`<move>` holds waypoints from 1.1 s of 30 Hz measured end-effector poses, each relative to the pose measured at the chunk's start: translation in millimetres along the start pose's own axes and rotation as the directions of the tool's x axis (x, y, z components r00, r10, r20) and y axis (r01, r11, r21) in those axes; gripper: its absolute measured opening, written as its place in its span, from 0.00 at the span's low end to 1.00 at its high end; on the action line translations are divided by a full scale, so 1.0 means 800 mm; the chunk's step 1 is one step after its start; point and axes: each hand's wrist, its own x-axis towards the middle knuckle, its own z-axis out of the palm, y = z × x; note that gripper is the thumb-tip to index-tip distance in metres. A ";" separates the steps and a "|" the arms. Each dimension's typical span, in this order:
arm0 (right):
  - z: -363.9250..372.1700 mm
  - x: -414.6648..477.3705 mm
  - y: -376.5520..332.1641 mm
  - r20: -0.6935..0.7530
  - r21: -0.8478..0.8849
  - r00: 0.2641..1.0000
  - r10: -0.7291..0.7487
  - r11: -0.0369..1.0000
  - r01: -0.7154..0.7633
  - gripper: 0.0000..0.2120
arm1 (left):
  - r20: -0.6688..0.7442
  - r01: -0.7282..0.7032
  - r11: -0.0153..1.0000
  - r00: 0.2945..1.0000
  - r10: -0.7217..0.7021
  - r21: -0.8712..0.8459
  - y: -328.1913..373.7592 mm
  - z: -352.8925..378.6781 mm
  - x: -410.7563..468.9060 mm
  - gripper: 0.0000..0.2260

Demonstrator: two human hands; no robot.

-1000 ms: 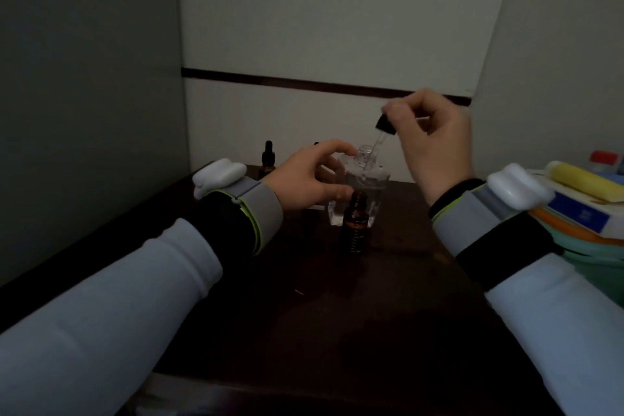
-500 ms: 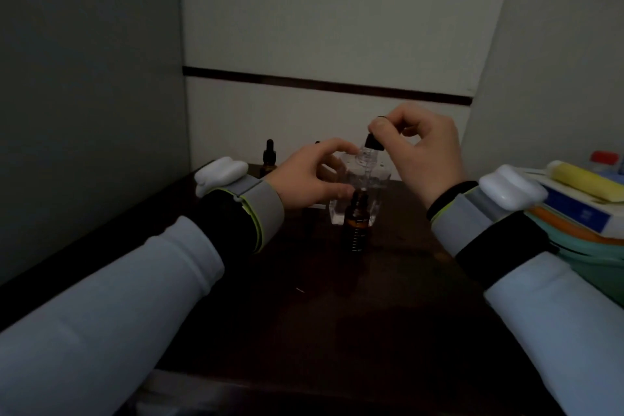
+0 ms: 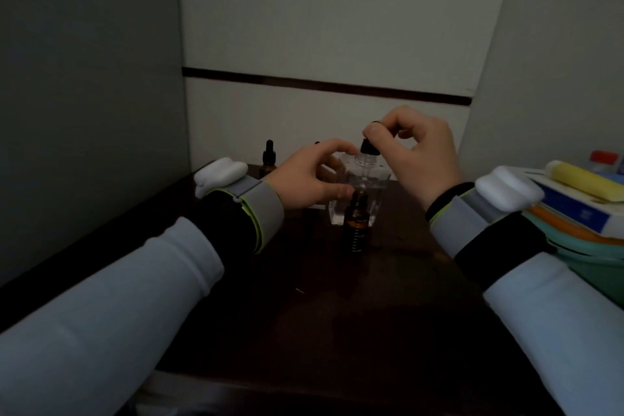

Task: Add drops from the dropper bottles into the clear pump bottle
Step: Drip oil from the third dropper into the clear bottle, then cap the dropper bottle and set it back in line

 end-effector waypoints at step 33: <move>-0.027 0.002 -0.012 0.754 0.014 0.621 0.214 0.940 -0.342 0.08 | 0.406 0.201 0.974 0.885 -0.228 0.109 0.026 0.002 -0.015 0.05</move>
